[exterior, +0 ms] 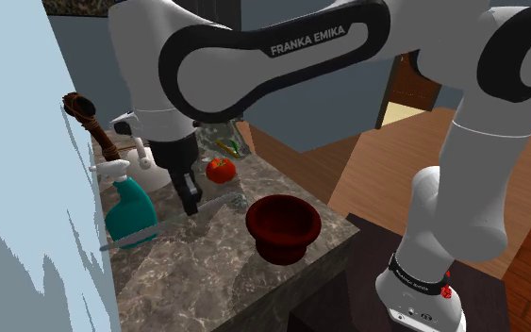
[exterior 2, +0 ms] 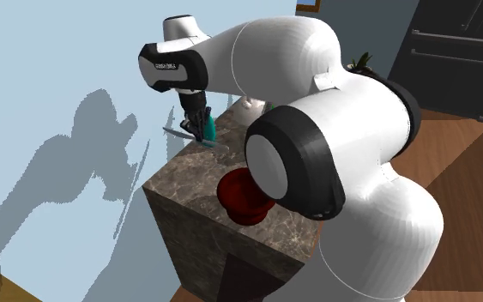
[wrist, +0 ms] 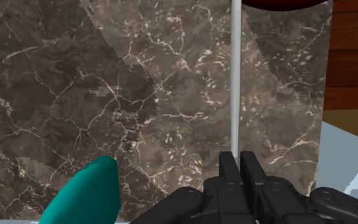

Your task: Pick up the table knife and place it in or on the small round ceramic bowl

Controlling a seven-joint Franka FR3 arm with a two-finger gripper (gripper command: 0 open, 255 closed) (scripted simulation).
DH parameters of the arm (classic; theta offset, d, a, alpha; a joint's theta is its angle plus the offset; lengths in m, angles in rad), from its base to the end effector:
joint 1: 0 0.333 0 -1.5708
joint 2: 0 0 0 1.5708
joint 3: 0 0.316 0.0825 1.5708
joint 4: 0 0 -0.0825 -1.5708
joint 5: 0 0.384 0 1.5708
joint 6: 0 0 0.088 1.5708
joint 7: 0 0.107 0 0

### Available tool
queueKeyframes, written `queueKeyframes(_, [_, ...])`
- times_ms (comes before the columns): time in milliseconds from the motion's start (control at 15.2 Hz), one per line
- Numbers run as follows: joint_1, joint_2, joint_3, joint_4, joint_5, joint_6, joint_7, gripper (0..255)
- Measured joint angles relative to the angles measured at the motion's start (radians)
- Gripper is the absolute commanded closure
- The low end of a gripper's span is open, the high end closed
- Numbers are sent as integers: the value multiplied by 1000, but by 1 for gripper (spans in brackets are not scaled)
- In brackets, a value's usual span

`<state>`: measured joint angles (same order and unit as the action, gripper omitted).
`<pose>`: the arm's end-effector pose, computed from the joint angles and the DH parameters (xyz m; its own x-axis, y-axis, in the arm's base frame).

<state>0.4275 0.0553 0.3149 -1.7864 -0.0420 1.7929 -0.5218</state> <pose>0.4277 0.3831 0.5111 0.2917 0.9551 -0.0516 0.9564 -0.2922 -0.0027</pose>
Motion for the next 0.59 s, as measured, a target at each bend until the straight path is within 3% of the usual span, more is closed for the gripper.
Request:
queueKeyframes(264, [0, -4, 0, 44, 2, -47, -3, 255])
queueKeyframes(594, [-24, -171, -26, -127, 48, -36, -65, 255])
